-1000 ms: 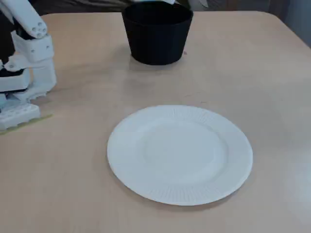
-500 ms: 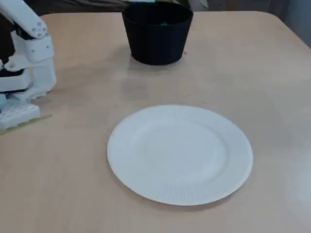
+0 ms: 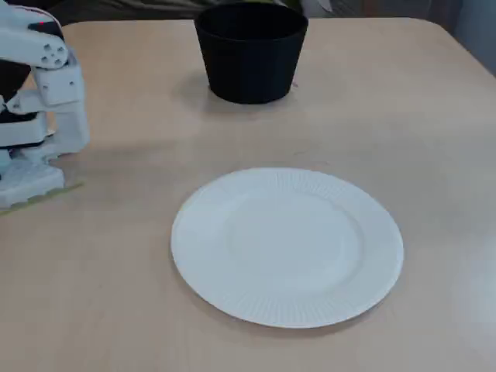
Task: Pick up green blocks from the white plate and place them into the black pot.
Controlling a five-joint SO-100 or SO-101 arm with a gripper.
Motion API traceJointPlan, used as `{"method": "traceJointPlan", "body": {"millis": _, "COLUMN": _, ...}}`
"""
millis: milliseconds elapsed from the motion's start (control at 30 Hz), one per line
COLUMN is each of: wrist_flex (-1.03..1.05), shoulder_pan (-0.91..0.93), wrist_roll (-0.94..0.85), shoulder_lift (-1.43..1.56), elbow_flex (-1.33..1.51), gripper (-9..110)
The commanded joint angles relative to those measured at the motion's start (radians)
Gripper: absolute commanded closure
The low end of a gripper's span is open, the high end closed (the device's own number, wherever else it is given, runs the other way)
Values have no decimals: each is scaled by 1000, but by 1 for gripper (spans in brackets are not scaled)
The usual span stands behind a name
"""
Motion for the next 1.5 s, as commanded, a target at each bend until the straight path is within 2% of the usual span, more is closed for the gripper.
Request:
{"method": "traceJointPlan", "body": {"millis": 0, "wrist_flex": 83, "shoulder_pan": 110, "wrist_roll": 29, "shoulder_lift": 169, "elbow_flex": 71, "gripper": 104}}
{"method": "traceJointPlan", "body": {"millis": 67, "wrist_flex": 167, "shoulder_pan": 176, "wrist_roll": 29, "shoulder_lift": 244, "elbow_flex": 146, "gripper": 104}}
{"method": "traceJointPlan", "body": {"millis": 233, "wrist_flex": 192, "shoulder_pan": 235, "wrist_roll": 54, "shoulder_lift": 457, "elbow_flex": 485, "gripper": 104}}
{"method": "traceJointPlan", "body": {"millis": 533, "wrist_flex": 190, "shoulder_pan": 272, "wrist_roll": 14, "shoulder_lift": 457, "elbow_flex": 798, "gripper": 104}}
{"method": "traceJointPlan", "body": {"millis": 1100, "wrist_flex": 189, "shoulder_pan": 310, "wrist_roll": -20, "shoulder_lift": 459, "elbow_flex": 819, "gripper": 104}}
{"method": "traceJointPlan", "body": {"millis": 1233, "wrist_flex": 169, "shoulder_pan": 298, "wrist_roll": -46, "shoulder_lift": 459, "elbow_flex": 827, "gripper": 96}}
{"method": "traceJointPlan", "body": {"millis": 1300, "wrist_flex": 156, "shoulder_pan": 298, "wrist_roll": -32, "shoulder_lift": 459, "elbow_flex": 831, "gripper": 104}}
{"method": "traceJointPlan", "body": {"millis": 1467, "wrist_flex": 152, "shoulder_pan": 307, "wrist_roll": -12, "shoulder_lift": 459, "elbow_flex": 831, "gripper": 104}}
